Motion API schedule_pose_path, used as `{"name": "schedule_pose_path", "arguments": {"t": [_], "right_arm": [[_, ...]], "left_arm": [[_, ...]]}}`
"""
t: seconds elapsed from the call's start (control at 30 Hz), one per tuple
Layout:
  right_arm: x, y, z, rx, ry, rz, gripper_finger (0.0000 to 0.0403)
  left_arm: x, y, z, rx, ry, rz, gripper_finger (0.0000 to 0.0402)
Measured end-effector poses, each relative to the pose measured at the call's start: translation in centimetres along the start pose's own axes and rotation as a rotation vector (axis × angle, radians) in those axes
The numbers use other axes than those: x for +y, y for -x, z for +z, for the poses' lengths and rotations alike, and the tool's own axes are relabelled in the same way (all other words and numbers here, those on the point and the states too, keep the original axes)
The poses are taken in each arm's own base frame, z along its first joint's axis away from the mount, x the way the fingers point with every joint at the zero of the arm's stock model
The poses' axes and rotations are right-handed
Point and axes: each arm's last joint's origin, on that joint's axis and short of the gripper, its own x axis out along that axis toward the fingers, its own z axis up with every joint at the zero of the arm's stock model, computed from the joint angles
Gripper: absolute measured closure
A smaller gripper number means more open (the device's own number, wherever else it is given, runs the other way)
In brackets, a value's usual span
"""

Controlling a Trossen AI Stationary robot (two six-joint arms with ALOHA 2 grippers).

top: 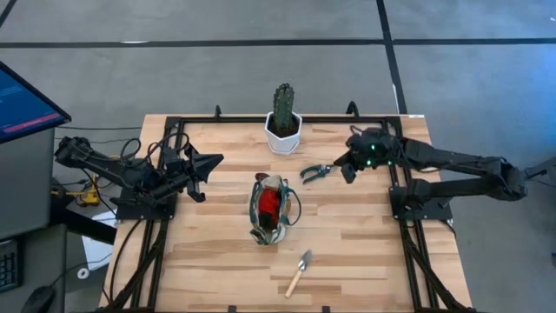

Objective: Pick & Place Garden tools in Gardening bag
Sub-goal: Put the green shear scissors into the gardening bag

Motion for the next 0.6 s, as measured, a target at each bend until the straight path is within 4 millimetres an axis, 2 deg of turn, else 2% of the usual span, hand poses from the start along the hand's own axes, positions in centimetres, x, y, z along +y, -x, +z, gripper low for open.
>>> {"name": "schedule_pose_path", "arguments": {"t": [0.3, 0.43, 0.6], "right_arm": [[3.4, -0.2, -1.3, -0.036, 0.088, 0.050, 0.0403], [4.2, -0.1, -1.8, -0.066, 0.076, 0.005, 0.0403], [4.9, 0.0, -2.3, -0.055, 0.076, 0.030, 0.0403]], "left_arm": [[0.0, 0.0, 0.0, 0.000, -0.001, 0.000, 0.0400], [0.0, 0.0, 0.0, 0.000, 0.000, 0.000, 0.0400], [0.0, 0.0, 0.0, 0.000, 0.000, 0.000, 0.0400]]}}
